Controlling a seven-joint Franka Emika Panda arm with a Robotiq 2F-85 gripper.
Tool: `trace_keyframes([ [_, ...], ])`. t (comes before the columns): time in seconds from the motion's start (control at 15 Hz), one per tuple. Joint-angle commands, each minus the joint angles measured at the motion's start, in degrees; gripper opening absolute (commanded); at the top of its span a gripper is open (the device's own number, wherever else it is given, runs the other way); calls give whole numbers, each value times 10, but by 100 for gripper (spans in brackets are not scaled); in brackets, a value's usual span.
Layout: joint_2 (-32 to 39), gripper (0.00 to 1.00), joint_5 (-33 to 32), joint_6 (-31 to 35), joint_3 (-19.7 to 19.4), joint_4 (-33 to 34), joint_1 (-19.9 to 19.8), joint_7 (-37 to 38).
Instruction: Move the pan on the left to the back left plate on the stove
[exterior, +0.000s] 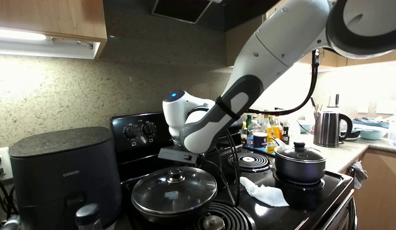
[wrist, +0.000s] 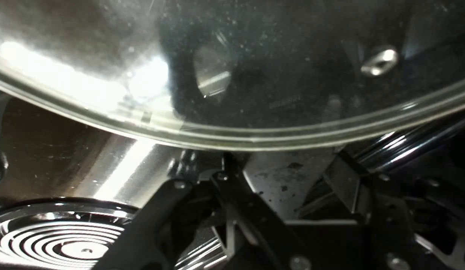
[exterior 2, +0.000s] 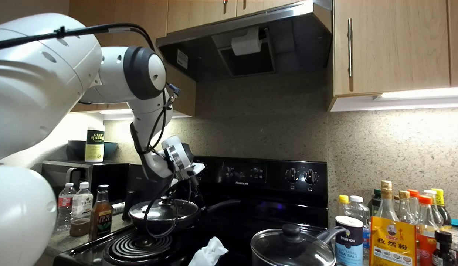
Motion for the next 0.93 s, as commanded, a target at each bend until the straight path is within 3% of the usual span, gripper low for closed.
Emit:
trace_keyframes([
  [0.0, 42, 35, -79, 55, -59, 31, 36, 121],
  [0.2, 60, 35, -134, 55, -76, 53, 48, 199],
  [0.67, 84, 35, -218, 19, -76, 101, 43, 326],
  [0.8, 74, 35, -216, -3, -50, 94, 27, 281],
  [0.87, 63, 85, -219, 9, -47, 91, 20, 288],
])
